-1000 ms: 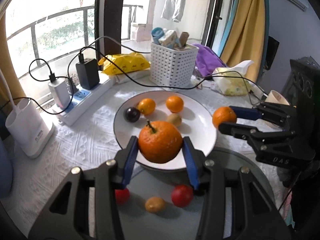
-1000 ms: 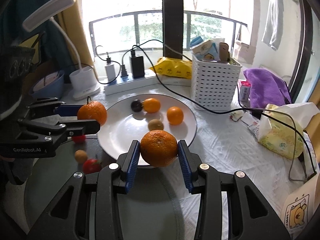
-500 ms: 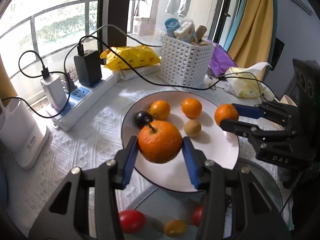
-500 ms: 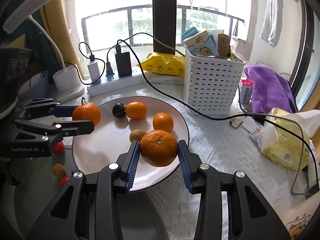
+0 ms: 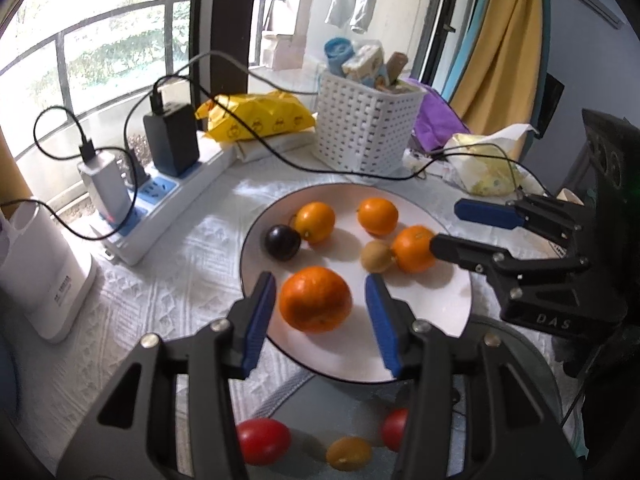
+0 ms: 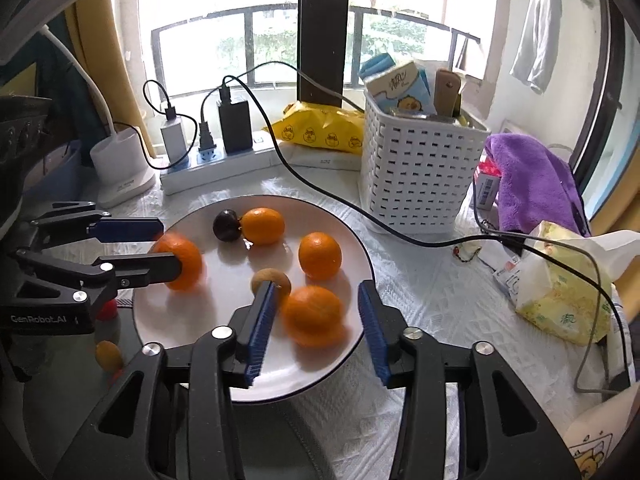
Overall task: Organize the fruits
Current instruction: 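Carry both oranges onto the white plate and open both grippers, then move both grippers back over the glass tray toward the kiwi and dark cherry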
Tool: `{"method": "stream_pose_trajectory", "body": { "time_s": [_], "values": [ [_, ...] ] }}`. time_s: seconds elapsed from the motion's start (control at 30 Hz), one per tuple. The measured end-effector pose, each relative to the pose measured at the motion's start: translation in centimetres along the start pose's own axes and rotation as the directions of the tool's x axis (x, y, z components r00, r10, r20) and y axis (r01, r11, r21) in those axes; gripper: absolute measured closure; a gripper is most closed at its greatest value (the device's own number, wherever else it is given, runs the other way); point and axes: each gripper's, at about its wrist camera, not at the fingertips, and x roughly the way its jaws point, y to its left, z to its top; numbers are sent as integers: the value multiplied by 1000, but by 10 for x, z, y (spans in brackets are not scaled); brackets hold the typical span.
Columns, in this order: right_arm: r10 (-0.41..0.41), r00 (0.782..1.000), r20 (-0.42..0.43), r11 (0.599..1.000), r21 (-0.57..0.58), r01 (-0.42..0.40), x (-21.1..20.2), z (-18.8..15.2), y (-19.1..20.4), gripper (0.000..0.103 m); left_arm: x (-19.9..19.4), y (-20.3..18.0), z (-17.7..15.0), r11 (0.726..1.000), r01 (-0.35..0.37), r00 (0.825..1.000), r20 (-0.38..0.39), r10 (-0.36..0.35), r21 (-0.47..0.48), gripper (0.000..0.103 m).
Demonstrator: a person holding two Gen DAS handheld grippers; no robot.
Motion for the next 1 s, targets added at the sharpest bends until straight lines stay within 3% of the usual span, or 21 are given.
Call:
{"method": "stream_pose_trajectory", "body": {
  "time_s": [0.5,1.0],
  "values": [
    [29,999,39,1000,7,-29,-38,-19,6,52,-42,-11,-8,999,-29,997,67,27,39,54],
    [98,994,55,995,0,-98,-63,-38,30,52,-64,-20,-48,998,-41,998,47,39,54,54]
  ]
}}
